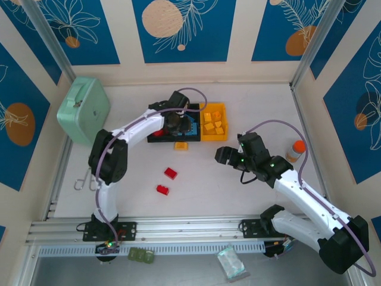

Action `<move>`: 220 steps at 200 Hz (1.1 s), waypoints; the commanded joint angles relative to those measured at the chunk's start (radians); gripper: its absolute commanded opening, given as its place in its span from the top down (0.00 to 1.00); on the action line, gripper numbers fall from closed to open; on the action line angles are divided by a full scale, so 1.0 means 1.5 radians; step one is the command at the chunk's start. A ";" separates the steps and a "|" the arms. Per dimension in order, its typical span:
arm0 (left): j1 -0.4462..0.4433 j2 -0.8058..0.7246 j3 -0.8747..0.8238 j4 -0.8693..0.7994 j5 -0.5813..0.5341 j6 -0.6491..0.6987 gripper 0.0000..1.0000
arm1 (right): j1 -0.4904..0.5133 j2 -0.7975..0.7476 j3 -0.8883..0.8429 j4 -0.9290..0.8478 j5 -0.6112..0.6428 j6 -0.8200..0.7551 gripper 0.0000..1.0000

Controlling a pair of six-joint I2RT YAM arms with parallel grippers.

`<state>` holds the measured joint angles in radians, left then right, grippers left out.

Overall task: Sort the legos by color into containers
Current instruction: Place the lego in the container.

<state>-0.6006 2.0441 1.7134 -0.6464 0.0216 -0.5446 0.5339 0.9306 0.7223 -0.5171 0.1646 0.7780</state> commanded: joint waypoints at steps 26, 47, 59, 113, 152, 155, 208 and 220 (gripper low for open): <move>0.007 0.133 0.206 -0.097 -0.043 0.012 0.71 | -0.007 -0.007 -0.019 -0.005 -0.029 0.005 0.18; 0.020 0.178 0.275 -0.111 -0.043 0.010 0.71 | -0.010 -0.008 -0.020 -0.009 -0.030 0.004 0.18; 0.025 0.200 0.312 -0.120 -0.041 0.013 0.69 | -0.013 -0.009 -0.022 -0.009 -0.031 0.005 0.18; 0.029 0.275 0.439 -0.153 -0.012 0.024 0.63 | -0.025 -0.004 -0.026 -0.008 -0.038 0.008 0.18; 0.028 0.265 0.440 -0.161 -0.024 0.025 0.47 | -0.025 -0.004 -0.031 -0.002 -0.046 0.011 0.18; 0.027 0.264 0.440 -0.162 -0.025 0.026 0.47 | -0.025 -0.005 -0.031 -0.003 -0.046 0.011 0.18; 0.011 0.154 0.328 -0.123 -0.035 0.038 0.46 | -0.016 -0.007 -0.040 0.007 -0.053 0.015 0.18; 0.007 0.112 0.275 -0.103 -0.036 0.041 0.46 | -0.011 -0.007 -0.039 0.009 -0.055 0.012 0.18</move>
<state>-0.5713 2.3642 2.2253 -0.8375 -0.0196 -0.5140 0.5041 0.9314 0.6731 -0.5163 0.1078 0.7906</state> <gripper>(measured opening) 0.538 0.818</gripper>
